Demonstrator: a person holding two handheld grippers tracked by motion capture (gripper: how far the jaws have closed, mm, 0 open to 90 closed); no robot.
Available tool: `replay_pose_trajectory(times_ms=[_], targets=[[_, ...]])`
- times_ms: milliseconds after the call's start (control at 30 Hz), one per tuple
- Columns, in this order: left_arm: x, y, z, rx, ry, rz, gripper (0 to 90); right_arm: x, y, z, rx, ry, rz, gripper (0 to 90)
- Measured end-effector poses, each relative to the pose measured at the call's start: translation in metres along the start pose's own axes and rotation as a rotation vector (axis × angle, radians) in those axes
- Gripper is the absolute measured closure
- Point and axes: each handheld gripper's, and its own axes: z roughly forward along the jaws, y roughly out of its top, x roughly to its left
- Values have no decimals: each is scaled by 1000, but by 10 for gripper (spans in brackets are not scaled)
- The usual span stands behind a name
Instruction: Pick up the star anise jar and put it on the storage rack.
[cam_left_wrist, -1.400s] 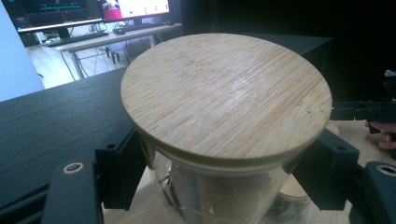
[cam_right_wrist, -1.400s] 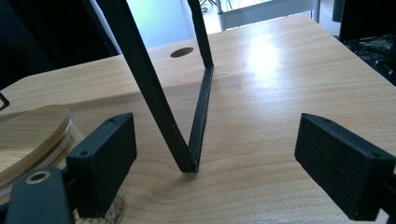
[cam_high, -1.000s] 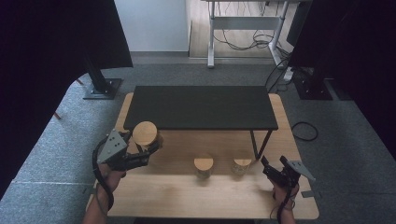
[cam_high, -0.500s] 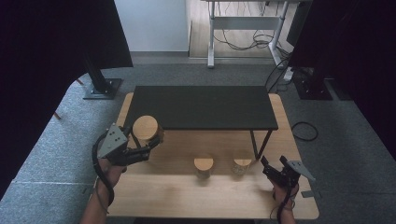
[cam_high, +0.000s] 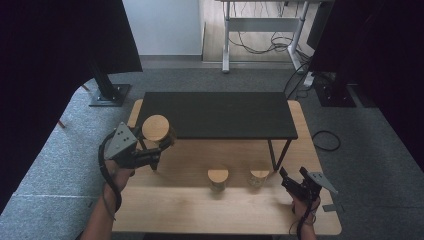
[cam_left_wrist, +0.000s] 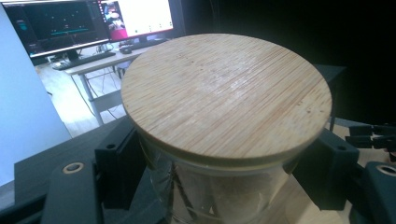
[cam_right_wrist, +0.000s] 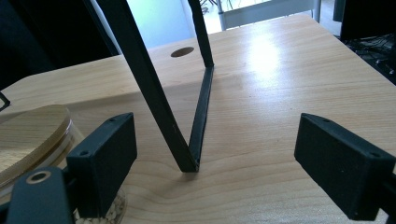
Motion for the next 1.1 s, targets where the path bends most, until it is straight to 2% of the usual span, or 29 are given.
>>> replay_pose_trajectory(times_ms=[533, 833, 1100], targets=[[10, 2, 20, 11, 19, 20, 252, -1, 0, 0, -2, 8, 10, 125], [22, -2, 31, 16, 61, 13, 253, -2, 0, 0, -1, 15, 16, 125], [27, 2, 44, 19, 50, 5, 252, -3, 1, 1, 4, 29, 22, 128]])
